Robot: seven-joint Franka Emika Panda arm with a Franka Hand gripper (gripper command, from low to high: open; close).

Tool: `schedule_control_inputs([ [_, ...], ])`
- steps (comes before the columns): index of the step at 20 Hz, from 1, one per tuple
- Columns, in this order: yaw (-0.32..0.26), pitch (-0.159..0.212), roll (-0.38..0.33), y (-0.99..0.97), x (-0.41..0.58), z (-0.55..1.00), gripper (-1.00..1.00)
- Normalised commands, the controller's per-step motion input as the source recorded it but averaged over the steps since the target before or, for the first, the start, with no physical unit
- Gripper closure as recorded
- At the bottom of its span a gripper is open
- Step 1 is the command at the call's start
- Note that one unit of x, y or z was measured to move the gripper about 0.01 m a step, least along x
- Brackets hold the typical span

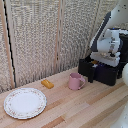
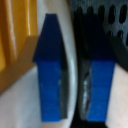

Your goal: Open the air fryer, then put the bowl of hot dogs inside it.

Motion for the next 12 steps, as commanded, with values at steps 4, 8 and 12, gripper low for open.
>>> schedule_control_inputs([
  [4, -0.029, 0.061, 0.045, 0.0, 0.0, 0.96, -1.0],
  [8, -0.044, 0.063, 0.0, 0.0, 0.0, 0.99, -1.0],
  [12, -0.04, 0.013, 0.0, 0.0, 0.0, 0.91, -1.0],
])
